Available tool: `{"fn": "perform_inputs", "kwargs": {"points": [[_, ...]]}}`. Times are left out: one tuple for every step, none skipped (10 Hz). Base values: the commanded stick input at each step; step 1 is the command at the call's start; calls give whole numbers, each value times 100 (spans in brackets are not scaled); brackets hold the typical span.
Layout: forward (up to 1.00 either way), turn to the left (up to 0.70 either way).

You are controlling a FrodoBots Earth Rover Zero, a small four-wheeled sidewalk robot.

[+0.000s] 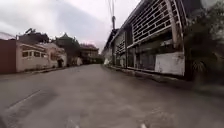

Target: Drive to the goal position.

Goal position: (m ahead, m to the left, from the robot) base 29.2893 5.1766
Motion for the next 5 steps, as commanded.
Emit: {"fn": "perform_inputs", "kwargs": {"points": [[100, 0], [100, 0], [100, 0], [100, 0], [100, 0]]}}
